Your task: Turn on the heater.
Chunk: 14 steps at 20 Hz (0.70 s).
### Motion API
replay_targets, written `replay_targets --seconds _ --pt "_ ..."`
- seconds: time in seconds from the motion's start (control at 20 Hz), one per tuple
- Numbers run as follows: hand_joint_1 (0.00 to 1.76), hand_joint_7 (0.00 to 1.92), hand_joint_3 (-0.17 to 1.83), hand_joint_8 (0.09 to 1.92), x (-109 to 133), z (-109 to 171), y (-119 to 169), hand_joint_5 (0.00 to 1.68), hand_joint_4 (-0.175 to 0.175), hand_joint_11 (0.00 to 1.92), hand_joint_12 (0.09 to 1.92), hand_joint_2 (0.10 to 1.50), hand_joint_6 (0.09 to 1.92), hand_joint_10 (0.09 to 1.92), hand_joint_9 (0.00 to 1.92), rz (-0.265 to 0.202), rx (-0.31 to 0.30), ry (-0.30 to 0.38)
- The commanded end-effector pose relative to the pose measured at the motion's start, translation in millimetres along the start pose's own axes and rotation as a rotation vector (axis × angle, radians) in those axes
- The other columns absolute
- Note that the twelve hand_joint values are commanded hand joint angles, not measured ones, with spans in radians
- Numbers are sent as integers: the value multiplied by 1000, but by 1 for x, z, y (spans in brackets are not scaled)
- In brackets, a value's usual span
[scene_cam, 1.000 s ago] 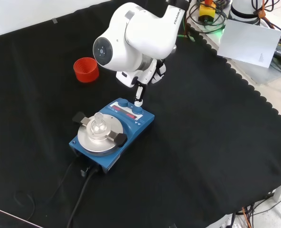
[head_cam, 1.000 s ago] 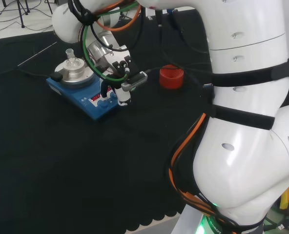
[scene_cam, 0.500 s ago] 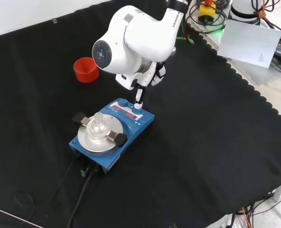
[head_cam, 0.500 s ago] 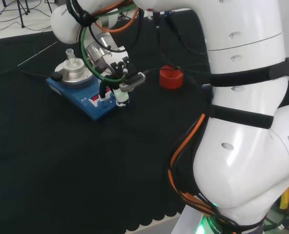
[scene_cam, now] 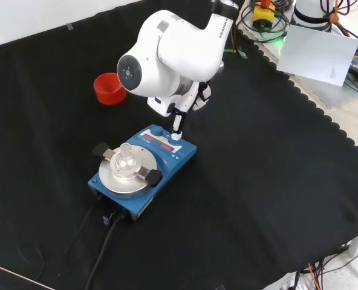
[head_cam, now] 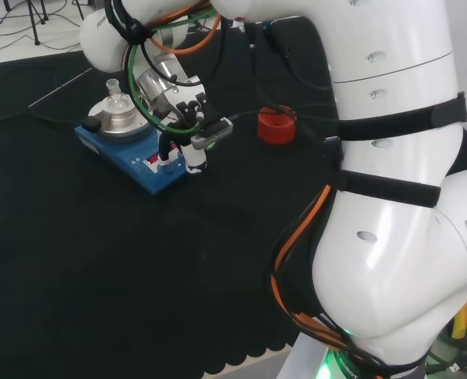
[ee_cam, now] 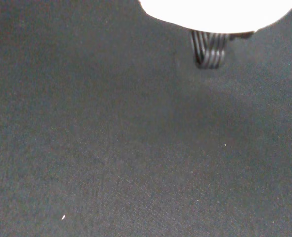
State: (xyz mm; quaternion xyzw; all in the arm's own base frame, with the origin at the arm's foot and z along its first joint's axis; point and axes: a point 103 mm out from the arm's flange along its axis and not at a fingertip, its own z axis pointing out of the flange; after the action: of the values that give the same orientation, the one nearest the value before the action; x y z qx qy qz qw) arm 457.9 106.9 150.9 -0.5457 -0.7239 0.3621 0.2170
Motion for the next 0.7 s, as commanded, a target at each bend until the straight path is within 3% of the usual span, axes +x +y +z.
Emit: replay_targets --seconds 0.05,0.45,0.7 --pt "1491 1608 1309 1865 1 1 1 331 13 1651 1547 509 87 1708 1792 -4 1 0" --pt "1492 1609 1311 1866 2 0 0 334 13 1651 1548 508 87 1709 1792 -2 -15 -2" --pt "1492 1608 1311 1866 8 -22 -22 336 13 1650 1548 507 87 1710 1792 4 -54 -8"
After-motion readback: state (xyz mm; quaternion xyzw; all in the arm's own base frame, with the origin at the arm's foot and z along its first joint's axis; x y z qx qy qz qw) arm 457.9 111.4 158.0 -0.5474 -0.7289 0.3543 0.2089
